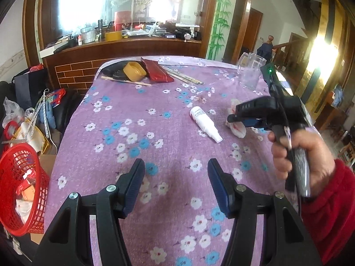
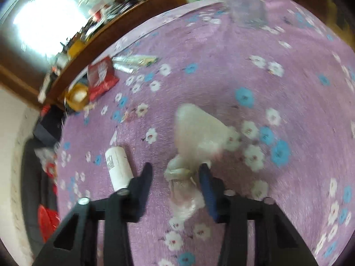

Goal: Collect trash
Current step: 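Grasp the white spray bottle with the left tool while the right tool grasps the clear plastic bag, then lift the white bottle with the left tool while the right tool lifts the plastic bag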

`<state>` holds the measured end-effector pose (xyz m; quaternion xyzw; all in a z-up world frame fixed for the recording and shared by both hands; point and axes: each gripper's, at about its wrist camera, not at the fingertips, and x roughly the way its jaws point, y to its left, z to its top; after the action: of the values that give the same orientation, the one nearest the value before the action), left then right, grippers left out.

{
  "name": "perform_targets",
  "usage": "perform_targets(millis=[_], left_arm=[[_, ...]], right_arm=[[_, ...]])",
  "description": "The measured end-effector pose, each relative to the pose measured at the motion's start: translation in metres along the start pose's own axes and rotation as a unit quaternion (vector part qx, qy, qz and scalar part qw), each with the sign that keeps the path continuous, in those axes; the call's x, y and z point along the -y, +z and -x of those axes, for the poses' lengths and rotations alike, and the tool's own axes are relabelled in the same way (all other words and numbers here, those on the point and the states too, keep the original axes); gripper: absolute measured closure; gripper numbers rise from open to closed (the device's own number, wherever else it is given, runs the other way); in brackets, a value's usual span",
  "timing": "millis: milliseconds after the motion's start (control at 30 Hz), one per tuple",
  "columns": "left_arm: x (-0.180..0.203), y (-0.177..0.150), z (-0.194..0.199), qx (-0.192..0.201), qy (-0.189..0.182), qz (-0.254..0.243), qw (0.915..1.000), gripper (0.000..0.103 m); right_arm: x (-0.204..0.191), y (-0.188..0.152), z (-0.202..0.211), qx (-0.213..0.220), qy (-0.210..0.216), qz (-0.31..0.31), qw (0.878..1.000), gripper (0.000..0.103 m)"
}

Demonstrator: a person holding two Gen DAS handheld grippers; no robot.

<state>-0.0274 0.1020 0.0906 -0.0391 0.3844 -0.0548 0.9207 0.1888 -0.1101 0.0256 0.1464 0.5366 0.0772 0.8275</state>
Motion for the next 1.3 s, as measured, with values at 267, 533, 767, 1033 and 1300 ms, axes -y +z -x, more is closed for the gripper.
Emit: perform_targets(millis=[267, 533, 767, 1033, 1300], left_arm=[[0.014, 0.029, -0.034, -0.026, -0.007, 0.039, 0.9989, 0.045], [0.037, 0.063, -0.096, -0.064, 0.002, 0.081, 0.9946, 0.046], [0.053, 0.083, -0.154, -0.098, 0.031, 0.079, 0.9916, 0.055], [0.059, 0.082, -0.187, -0.125, 0.032, 0.065, 0.9895, 0.066], [0.054, 0.069, -0.187, -0.119, 0.012, 0.049, 0.9917, 0.075]], right_arm=[[0.016, -0.017, 0.040, 0.083, 0.038, 0.015, 0.996, 0.071], [0.048, -0.021, 0.054, 0.139, 0.075, 0.024, 0.987, 0.071], [0.052, -0.023, 0.064, 0.161, 0.073, 0.026, 0.984, 0.071], [0.059, -0.022, 0.071, 0.167, 0.085, 0.009, 0.982, 0.070], [0.057, -0.023, 0.073, 0.169, 0.083, 0.013, 0.982, 0.070]])
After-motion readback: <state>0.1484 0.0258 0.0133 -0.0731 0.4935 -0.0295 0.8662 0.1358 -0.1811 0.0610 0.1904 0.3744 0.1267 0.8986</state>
